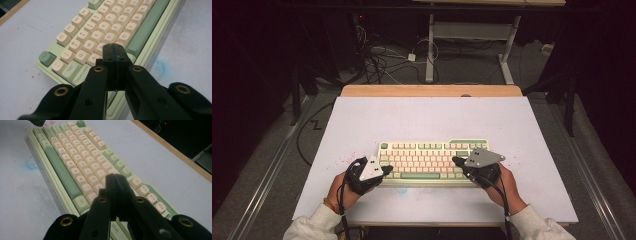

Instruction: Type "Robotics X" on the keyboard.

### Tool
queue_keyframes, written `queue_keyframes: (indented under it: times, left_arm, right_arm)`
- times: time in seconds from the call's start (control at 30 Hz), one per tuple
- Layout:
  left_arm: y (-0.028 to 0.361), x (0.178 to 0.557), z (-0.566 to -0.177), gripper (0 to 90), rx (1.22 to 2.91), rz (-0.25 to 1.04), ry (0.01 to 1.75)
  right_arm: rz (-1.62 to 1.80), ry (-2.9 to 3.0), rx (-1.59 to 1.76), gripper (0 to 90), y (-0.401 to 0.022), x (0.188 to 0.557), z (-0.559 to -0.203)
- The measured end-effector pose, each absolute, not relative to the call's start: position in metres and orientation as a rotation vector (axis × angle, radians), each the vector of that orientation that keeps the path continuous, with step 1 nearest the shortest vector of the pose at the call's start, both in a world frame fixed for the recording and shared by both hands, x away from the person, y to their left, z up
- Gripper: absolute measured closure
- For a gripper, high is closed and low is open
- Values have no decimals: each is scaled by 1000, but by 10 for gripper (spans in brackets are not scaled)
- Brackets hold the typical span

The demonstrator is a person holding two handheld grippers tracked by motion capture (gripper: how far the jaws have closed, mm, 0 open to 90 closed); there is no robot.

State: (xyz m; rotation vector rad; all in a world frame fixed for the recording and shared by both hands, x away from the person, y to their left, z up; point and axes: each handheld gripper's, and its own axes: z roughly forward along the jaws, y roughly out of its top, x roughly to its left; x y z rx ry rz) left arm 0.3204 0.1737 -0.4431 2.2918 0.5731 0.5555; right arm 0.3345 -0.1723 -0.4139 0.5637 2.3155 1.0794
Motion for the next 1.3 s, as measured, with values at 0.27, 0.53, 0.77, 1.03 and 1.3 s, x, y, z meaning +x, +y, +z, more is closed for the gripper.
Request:
queue_keyframes:
  times: [0.27,0.53,0.77,1.03,1.3]
  left_arm:
    - [166,323,-443,878,2303,544,554]
    - [156,328,-444,878,2326,524,540]
    - [142,336,-442,878,2338,501,516]
    - [131,346,-443,878,2357,459,510]
    - [127,352,-445,877,2377,435,509]
  right_arm:
    - [1081,2296,579,900,-188,328,-411]
    - [1069,2281,616,900,-204,324,-411]
    - [1071,2284,628,900,-211,320,-412]
    - [1054,2303,629,900,-210,319,-416]
    - [1047,2320,617,900,-206,320,-419]
